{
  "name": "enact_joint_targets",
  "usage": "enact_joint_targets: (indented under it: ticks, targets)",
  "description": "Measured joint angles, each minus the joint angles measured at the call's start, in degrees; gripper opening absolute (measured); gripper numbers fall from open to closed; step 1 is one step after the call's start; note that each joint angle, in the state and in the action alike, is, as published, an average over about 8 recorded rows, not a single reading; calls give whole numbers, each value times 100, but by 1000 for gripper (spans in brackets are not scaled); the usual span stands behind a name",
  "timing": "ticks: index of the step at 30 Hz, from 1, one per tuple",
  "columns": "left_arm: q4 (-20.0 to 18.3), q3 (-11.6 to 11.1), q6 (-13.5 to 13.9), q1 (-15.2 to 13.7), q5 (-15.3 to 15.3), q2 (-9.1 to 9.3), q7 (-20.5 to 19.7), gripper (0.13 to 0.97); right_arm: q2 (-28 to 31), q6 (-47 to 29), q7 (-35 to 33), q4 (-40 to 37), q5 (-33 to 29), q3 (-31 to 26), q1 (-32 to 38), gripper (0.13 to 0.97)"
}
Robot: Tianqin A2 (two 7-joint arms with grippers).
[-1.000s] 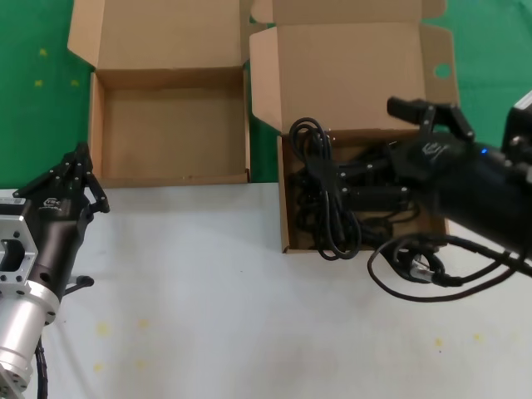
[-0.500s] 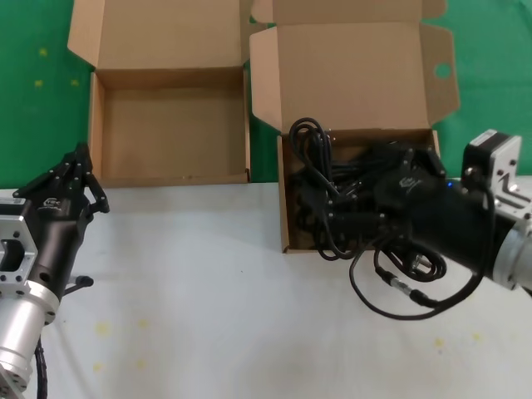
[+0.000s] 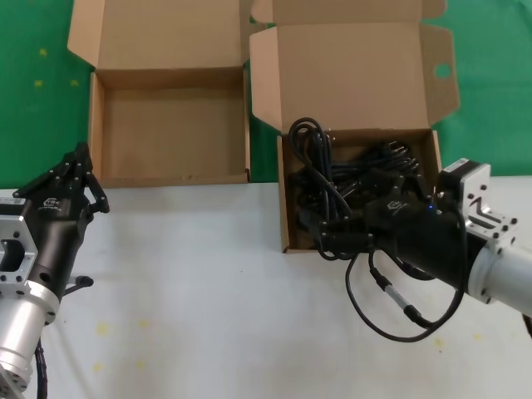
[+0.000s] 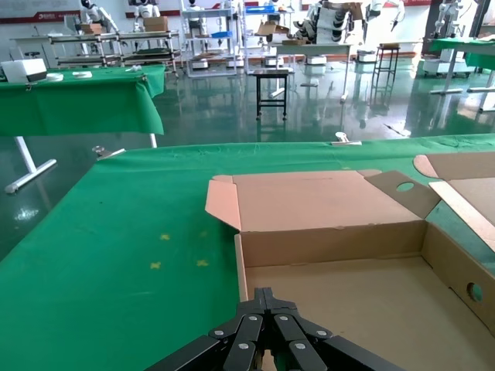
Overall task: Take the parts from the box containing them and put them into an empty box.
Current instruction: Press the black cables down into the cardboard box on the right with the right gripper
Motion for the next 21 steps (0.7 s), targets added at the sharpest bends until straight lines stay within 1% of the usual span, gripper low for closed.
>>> enact_joint_targets:
  ticks: [16,21]
  targets:
    - [0,0,0,0,0,0,0,144,-480,127,-132,-567,0,0,19,966]
    - [0,0,0,0,0,0,0,144,-576,142,-123,-675,0,0,38,945]
